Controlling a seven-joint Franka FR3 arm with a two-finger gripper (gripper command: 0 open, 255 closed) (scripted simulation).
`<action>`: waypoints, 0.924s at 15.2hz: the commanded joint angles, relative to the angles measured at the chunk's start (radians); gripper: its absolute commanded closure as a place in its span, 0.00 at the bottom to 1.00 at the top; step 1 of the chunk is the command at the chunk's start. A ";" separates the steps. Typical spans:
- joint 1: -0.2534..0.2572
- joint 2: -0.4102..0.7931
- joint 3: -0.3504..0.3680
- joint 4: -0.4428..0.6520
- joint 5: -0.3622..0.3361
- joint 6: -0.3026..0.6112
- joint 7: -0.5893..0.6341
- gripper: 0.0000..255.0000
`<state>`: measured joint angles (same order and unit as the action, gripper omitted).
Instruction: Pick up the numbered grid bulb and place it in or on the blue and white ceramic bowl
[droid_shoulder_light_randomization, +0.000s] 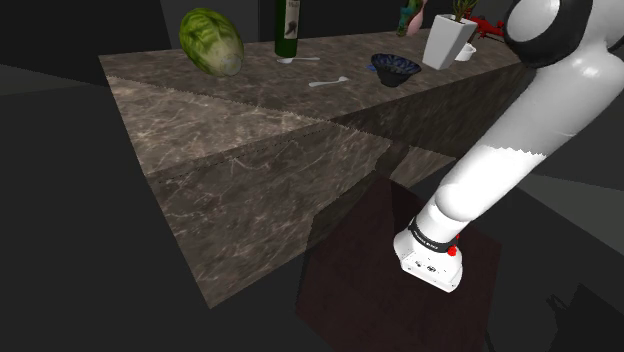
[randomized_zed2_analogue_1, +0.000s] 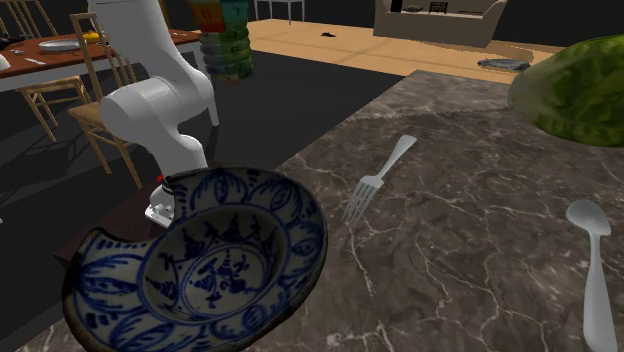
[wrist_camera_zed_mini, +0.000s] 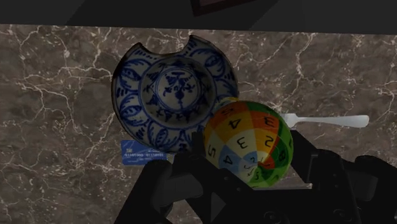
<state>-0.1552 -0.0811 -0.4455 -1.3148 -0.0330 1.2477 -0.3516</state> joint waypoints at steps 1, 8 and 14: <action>-0.035 0.082 -0.050 0.101 0.037 -0.026 -0.077 1.00; -0.066 0.112 -0.079 0.065 0.052 0.036 -0.132 1.00; -0.050 0.047 -0.064 -0.094 0.019 0.138 -0.109 1.00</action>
<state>-0.2073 -0.0223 -0.5112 -1.3825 -0.0081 1.3688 -0.4636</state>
